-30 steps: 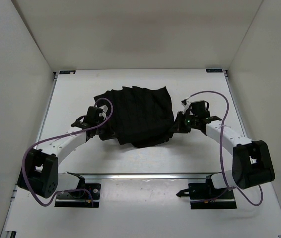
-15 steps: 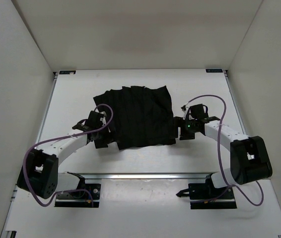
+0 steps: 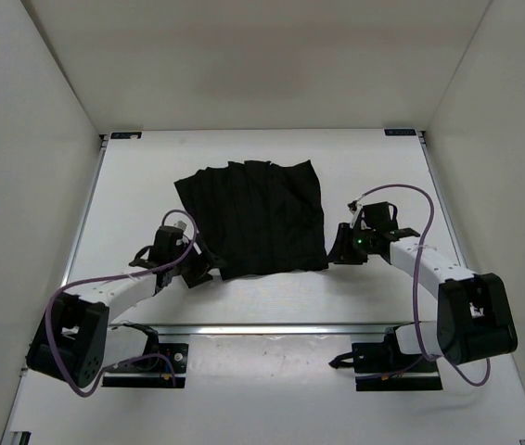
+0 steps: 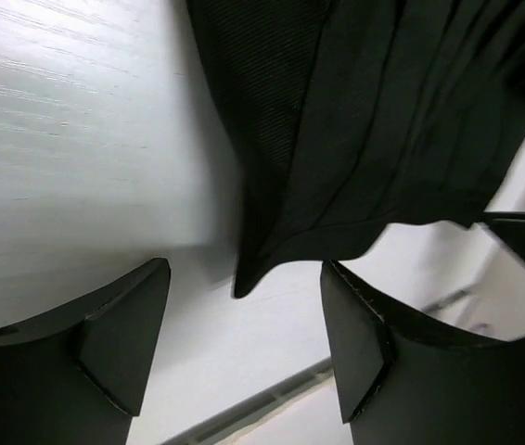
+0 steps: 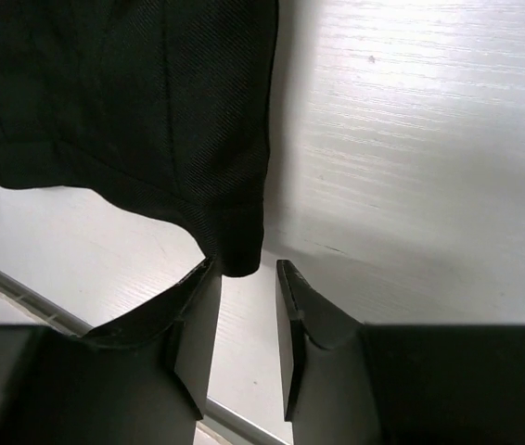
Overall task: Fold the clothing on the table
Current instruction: Flatten the skirt out
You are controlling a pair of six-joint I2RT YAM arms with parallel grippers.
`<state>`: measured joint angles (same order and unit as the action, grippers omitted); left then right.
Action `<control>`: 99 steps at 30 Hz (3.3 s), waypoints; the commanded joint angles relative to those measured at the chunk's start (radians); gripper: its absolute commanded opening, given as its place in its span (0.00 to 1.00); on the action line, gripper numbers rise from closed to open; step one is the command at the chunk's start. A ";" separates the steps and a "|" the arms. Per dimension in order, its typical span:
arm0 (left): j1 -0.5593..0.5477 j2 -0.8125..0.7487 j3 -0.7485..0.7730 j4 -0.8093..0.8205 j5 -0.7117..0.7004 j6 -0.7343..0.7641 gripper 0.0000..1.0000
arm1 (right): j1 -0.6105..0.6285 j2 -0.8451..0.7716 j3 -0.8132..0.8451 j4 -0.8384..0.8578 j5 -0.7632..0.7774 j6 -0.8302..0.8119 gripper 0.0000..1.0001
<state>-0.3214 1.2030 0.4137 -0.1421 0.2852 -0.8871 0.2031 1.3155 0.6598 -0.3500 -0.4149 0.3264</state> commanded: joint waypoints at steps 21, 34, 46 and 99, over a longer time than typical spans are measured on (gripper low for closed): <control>-0.054 0.079 -0.049 0.219 -0.017 -0.162 0.00 | 0.070 0.022 -0.137 0.232 -0.053 0.137 0.70; -0.009 0.049 0.092 0.081 -0.050 0.054 0.00 | 0.056 0.087 -0.006 0.246 -0.003 0.088 0.00; 0.104 0.534 1.502 -0.554 -0.013 0.552 0.00 | -0.085 0.399 1.273 -0.190 0.094 -0.161 0.00; -0.171 -0.144 -0.118 0.056 -0.058 -0.139 0.69 | 0.262 -0.085 -0.002 0.037 0.093 0.160 0.00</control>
<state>-0.4717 1.0542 0.3195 -0.1669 0.2302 -0.9836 0.4404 1.2613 0.6701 -0.3351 -0.3347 0.4393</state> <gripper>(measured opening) 0.688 0.005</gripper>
